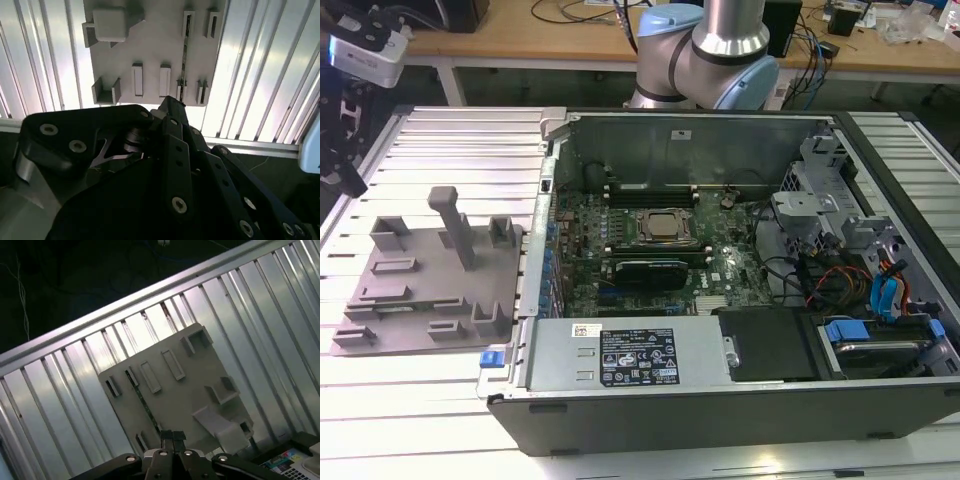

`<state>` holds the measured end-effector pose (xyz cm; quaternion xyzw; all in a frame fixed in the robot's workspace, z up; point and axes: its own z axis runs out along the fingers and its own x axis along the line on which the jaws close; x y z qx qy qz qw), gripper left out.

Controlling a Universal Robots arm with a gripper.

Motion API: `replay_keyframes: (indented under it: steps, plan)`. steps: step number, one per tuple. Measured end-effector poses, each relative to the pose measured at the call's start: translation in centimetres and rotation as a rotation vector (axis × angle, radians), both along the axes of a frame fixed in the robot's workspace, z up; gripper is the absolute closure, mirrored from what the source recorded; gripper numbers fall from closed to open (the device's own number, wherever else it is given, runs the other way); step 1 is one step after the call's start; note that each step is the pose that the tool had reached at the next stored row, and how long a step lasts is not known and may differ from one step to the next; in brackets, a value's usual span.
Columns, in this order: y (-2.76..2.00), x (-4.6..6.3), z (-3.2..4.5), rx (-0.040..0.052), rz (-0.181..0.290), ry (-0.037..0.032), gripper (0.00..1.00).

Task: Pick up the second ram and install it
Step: 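Pick up the second ram and move it above second insertion slot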

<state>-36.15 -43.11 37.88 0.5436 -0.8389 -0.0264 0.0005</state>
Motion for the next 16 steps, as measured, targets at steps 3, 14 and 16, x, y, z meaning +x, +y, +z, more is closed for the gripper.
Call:
replay_keyframes:
  steps: [3, 14, 16]
  plan:
    - [0.0, 0.0, 0.0, 0.0, 0.069, 0.0, 0.92]
    - [0.0, 0.0, 0.0, 0.0, 0.35, 0.0, 0.92]
    - [0.0, 0.0, 0.0, 0.0, 0.403, 0.0, 0.92]
